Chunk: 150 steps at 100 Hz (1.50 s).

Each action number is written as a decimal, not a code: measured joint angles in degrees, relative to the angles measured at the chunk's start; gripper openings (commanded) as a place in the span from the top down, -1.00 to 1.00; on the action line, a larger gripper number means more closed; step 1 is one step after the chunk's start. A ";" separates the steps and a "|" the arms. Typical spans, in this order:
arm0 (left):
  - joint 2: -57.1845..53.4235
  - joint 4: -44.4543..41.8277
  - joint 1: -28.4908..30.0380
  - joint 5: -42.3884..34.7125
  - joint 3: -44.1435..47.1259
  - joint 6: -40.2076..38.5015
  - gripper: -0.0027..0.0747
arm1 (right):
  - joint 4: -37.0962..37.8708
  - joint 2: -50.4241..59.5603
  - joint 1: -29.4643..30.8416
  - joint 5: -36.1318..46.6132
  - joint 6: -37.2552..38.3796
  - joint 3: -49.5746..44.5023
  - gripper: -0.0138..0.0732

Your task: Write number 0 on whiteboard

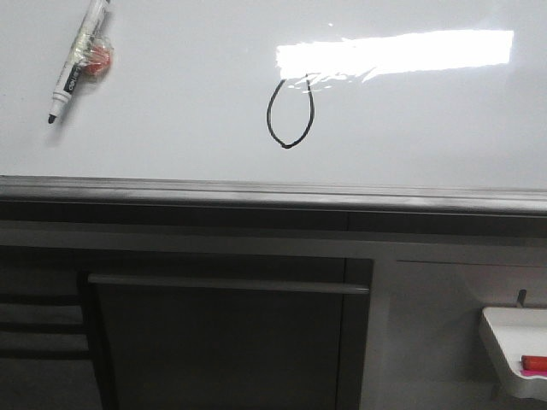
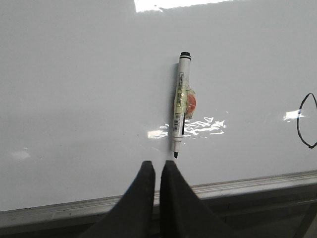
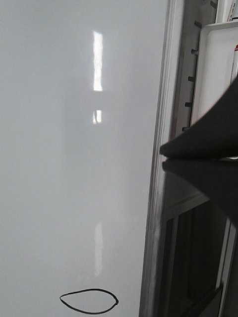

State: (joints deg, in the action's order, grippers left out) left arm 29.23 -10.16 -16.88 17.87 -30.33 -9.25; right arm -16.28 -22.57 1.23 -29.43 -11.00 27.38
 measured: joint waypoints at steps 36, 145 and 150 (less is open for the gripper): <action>0.00 0.00 0.00 -0.11 0.29 0.00 0.98 | 0.00 0.00 0.00 0.00 0.00 0.00 0.85; -29.57 2.71 13.65 -15.21 30.09 0.00 0.98 | 0.00 0.00 0.00 -0.23 -0.11 0.00 0.85; -29.57 2.71 13.65 -15.16 30.09 0.00 0.98 | 0.00 0.00 0.00 -0.23 -0.11 0.00 0.85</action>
State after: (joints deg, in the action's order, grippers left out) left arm -0.33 -7.45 -3.23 2.71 -0.23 -9.25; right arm -16.28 -22.57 1.23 -29.67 -11.11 27.38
